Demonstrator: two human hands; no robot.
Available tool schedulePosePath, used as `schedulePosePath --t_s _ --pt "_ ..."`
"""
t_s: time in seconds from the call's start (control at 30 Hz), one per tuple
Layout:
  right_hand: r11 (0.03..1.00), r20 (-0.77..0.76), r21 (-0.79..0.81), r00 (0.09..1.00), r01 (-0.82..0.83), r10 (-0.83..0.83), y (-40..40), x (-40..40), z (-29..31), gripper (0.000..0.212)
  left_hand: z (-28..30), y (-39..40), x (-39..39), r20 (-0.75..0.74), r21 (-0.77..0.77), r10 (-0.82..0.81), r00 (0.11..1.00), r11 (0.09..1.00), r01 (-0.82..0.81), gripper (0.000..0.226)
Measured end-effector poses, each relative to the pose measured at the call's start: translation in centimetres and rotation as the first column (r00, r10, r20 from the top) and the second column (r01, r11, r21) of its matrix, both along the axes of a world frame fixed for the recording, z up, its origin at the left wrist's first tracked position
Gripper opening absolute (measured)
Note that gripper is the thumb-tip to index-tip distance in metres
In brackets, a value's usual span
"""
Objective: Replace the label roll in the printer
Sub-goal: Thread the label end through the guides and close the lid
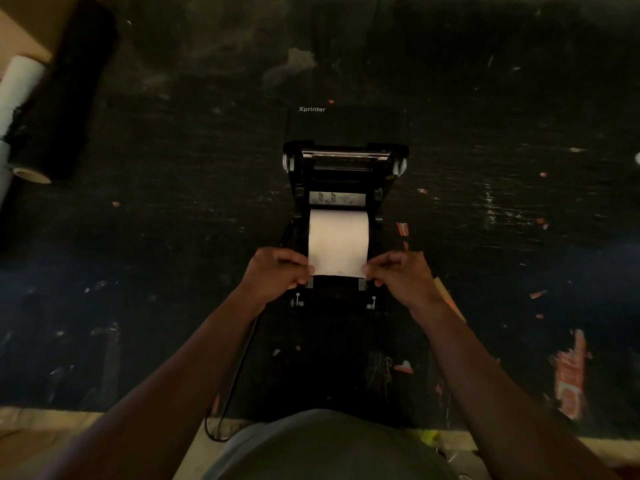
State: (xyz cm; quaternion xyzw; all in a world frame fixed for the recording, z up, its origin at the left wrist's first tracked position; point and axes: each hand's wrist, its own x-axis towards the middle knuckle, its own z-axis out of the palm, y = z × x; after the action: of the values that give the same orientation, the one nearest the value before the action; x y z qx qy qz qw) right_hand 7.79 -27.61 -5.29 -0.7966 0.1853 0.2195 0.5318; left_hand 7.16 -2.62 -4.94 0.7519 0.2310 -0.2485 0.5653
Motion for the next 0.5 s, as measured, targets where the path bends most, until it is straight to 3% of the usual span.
schedulePosePath --t_s 0.13,0.33,0.5 --pt "0.973 0.129 -0.191 0.979 -0.133 0.159 0.0 0.5 -0.5 0.012 -0.4 0.6 0.5 0.077 0.13 -0.13 0.989 0.984 0.12 0.008" --pt "0.937 0.05 -0.259 0.966 -0.233 0.254 -0.1 0.9 -1.4 0.017 -0.5 1.3 1.3 0.08 0.322 -0.424 0.902 0.867 0.379 0.005" --pt "0.907 0.004 -0.302 0.951 -0.293 0.308 -0.1 1.3 -1.7 0.031 -0.5 1.3 1.8 0.058 0.346 -0.484 0.873 0.83 0.437 0.013"
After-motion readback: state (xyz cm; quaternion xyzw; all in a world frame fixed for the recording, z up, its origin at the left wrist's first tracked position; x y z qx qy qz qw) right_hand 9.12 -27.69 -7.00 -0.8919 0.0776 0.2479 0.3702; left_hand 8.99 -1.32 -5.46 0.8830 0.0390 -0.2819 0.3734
